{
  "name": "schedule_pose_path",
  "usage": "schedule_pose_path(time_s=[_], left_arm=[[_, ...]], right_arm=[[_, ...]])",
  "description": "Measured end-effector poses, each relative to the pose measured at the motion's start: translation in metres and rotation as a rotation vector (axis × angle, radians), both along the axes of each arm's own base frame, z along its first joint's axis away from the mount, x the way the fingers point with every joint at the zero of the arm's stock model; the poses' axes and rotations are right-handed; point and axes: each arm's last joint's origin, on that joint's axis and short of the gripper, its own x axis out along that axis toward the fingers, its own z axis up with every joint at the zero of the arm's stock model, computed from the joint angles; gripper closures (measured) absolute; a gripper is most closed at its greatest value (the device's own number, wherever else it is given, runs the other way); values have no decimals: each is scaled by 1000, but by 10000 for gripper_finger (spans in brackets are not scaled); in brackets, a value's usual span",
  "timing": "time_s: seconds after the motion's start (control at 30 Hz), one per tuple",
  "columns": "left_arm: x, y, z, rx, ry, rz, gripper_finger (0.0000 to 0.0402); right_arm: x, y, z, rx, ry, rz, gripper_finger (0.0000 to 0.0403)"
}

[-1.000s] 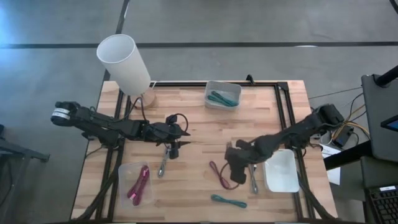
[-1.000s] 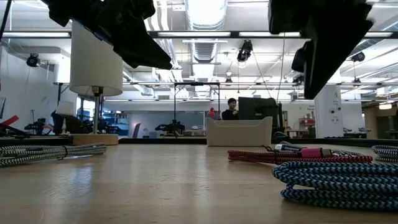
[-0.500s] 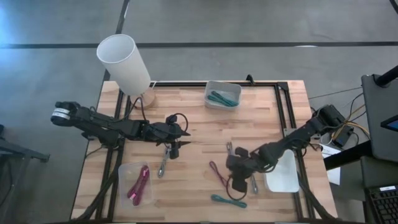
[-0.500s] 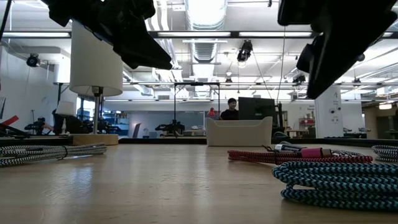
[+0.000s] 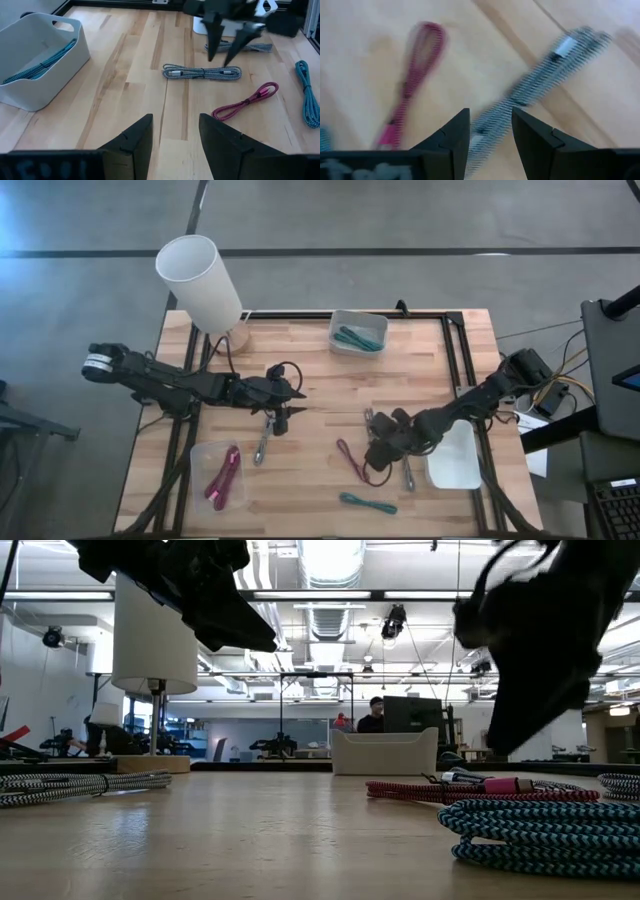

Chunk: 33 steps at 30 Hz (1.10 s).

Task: Pick & Place USB Port
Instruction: Put the middle white striped charger cable into the white striped bin

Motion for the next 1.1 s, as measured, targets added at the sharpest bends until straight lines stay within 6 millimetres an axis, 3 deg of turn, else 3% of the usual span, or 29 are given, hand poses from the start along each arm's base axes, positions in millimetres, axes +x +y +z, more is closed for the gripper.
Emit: schedule_pose_path(time_s=[0.43,0.57,0.77,0.9,1.1], left_arm=[[0,0,0,0,-1,0,236],[0,0,0,0,0,0,236],[0,0,0,0,0,0,236],[0,0,0,2,0,-1,236],[0,0,0,2,0,-1,236]], right_arm=[[10,-20,-34,-37,98,-119,265],[10,-21,-34,-34,112,-83,291],[8,-21,-27,-4,127,-9,379],[3,-20,-15,64,118,31,387],[-7,-18,24,170,-13,40,388]])
